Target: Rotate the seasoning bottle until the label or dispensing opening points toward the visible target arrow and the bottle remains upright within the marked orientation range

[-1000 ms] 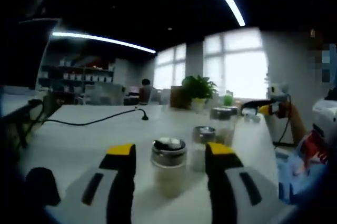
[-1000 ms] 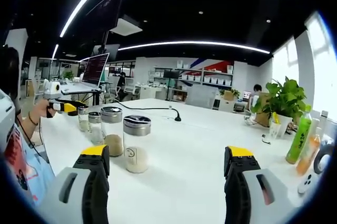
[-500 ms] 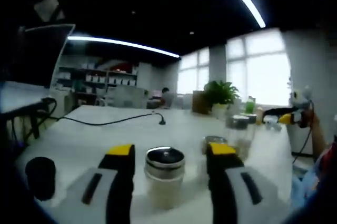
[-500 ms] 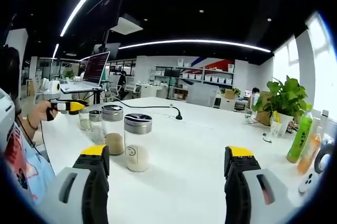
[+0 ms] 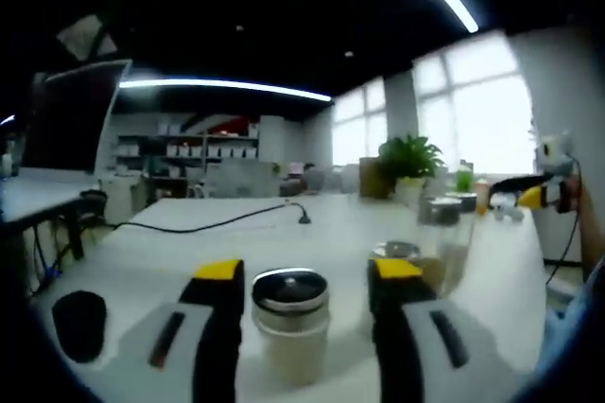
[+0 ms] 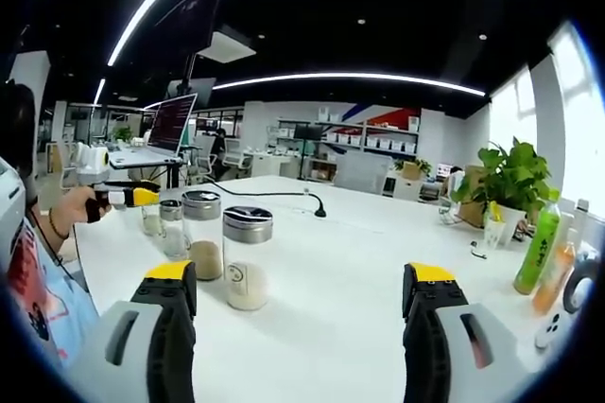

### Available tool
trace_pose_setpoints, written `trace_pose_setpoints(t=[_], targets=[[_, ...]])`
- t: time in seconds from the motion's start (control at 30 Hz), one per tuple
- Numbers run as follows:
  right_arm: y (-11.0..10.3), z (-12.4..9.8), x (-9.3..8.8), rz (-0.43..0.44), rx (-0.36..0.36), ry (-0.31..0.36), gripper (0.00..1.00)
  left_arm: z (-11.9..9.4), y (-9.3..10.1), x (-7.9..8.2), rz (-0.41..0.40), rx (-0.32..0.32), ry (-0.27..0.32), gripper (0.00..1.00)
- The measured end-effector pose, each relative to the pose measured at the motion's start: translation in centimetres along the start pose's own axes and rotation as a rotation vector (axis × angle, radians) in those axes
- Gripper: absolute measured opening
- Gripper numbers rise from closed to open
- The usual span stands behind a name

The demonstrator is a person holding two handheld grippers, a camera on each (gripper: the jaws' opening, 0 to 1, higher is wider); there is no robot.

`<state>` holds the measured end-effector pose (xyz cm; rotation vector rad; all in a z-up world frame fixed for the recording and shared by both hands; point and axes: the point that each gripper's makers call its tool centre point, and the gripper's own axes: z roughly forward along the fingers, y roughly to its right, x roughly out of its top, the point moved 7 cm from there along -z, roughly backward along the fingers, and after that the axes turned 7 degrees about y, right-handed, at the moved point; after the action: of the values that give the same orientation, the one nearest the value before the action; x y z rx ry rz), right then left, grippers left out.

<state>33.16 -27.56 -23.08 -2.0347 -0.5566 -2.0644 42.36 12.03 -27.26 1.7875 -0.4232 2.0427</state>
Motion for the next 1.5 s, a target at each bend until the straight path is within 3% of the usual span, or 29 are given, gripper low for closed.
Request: trace_pose_setpoints(t=[0.3,0.4,1.27,1.5], targets=[[-0.2,0.1,0.0,0.007,0.011,-0.002,0.93,0.0,-0.3,-0.6,-0.023,0.012,-0.011,0.47],[-0.3,0.1,-0.1,0.008,0.009,-0.003,0.93,0.0,-0.5,-0.6,-0.024,0.008,-0.014,0.35],[-0.2,0.1,-0.2,0.008,0.005,-0.012,0.92,0.4,-1.5,-0.8,-0.043,-0.105,0.023,0.35],[-0.1,0.1,0.0,0.012,-0.009,0.002,0.99,0.4,-1.5,-0.8,-0.048,-0.155,0.021,0.35]])
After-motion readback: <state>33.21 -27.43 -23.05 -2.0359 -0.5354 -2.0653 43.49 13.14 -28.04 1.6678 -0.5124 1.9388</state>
